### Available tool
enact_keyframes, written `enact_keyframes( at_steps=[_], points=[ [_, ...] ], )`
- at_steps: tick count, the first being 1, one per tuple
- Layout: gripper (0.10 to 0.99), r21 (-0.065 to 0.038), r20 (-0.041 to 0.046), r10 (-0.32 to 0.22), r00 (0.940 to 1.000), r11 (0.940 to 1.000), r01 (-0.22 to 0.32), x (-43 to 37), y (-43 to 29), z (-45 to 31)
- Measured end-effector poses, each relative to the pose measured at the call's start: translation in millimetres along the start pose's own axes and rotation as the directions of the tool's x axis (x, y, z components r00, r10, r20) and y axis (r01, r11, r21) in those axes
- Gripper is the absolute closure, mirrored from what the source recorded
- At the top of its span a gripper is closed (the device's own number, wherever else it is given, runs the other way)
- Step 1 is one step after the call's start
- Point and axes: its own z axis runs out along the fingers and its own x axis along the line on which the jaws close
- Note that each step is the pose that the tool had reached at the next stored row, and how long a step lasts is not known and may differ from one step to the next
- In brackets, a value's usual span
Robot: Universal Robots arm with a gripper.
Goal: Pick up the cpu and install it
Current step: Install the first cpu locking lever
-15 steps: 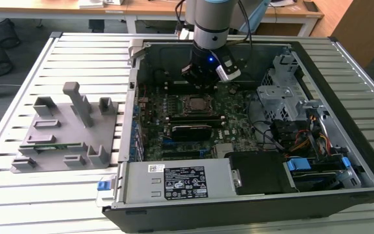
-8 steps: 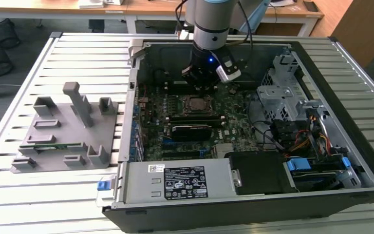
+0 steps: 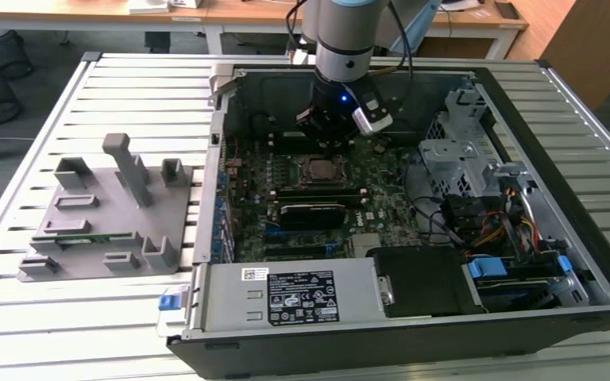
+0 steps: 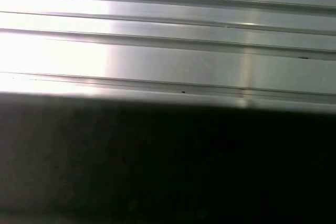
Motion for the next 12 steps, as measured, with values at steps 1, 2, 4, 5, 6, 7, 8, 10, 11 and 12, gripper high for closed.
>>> enact_keyframes(
  at_steps=[1,2,4,5,6,7,8,10,11,12],
  points=[
    [0.98,-0.006,0.0003,0.0,1.0,1.0,0.0,0.0,0.0,0.0],
    [0.98,-0.012,0.0004,0.0,1.0,0.9999,0.0,0.0,0.0,0.0],
    [0.98,-0.028,0.0015,0.0,1.0,0.9996,0.0,0.0,0.1,0.3],
    [0.98,-0.035,0.002,0.0,1.0,0.9994,0.0,0.0,0.1,0.2],
    [0.98,-0.04,0.0021,0.0,1.0,0.9992,0.0,0.0,0.1,0.2],
    [0.98,-0.042,0.0024,0.0,1.0,0.9991,0.0,0.0,0.1,-0.1],
    [0.98,-0.043,0.0031,0.0,1.0,0.9991,0.0,-0.1,0.4,-0.9],
    [0.98,-0.042,0.0022,0.0,1.0,0.9991,0.0,0.0,0.3,-5.0],
    [0.98,-0.042,0.0023,0.0,1.0,0.9991,0.0,0.0,0.4,-7.3],
    [0.98,-0.042,0.0023,0.0,1.0,0.9991,0.0,0.0,0.4,-9.6]
  ],
)
